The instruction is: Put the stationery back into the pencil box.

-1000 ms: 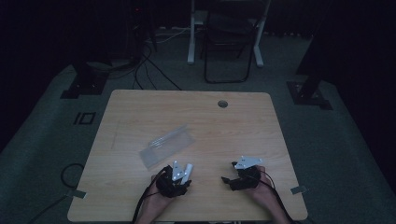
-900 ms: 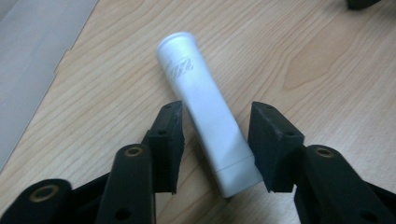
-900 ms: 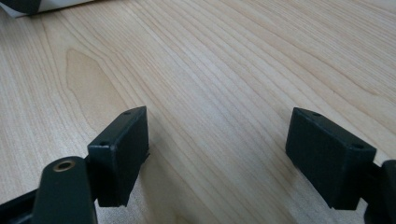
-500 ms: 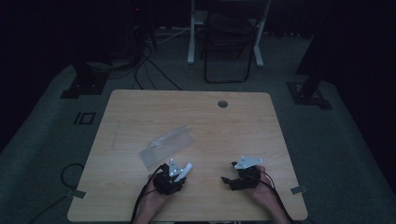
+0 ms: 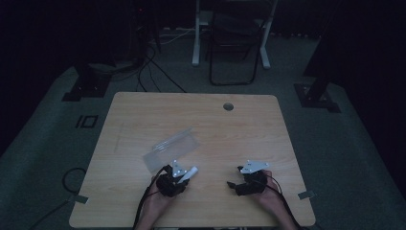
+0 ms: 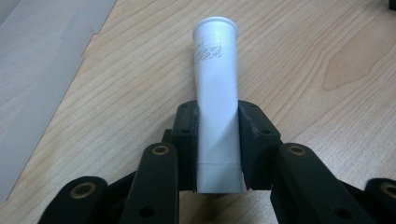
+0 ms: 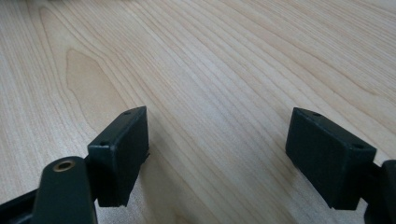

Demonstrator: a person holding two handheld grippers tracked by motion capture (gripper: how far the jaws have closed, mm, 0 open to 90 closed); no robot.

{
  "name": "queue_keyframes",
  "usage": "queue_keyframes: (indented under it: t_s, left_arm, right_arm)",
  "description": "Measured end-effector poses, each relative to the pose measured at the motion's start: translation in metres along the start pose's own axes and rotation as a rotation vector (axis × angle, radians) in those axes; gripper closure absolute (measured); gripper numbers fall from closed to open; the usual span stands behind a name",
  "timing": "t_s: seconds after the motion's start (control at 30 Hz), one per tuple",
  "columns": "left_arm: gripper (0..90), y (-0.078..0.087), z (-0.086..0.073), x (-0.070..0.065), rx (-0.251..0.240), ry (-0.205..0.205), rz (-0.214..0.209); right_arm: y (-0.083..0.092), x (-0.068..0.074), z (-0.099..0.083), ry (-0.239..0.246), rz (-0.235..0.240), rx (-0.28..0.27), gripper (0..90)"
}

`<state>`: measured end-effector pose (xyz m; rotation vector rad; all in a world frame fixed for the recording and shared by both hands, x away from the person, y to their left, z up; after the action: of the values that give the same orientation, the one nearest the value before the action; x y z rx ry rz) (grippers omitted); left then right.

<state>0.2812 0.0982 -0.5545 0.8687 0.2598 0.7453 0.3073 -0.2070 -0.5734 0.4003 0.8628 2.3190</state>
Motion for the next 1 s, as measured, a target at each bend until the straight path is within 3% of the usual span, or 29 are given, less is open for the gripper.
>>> queue_keyframes:
  t_s: [0.53, 1.0]
  left_arm:
    - [71.1, 0.001, -0.001, -0.001, -0.006, -0.026, 0.003]
    - [71.1, 0.015, 0.003, 0.000, -0.041, -0.033, 0.020]
  right_arm:
    - [0.000, 0.000, 0.000, 0.000, 0.000, 0.000, 21.3]
    - [0.000, 0.000, 0.000, 0.000, 0.000, 0.000, 21.3]
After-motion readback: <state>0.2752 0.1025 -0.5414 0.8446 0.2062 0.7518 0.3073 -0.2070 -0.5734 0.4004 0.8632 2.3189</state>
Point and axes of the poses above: each handheld gripper's, and its own axes: y roughly backward along the jaws, z roughly out of its top, x roughly to its left, the point moved 1 cm from there along -y, roughly forward along the jaws, and after that the axes turned 5 degrees about -y, right-handed, at the moved point
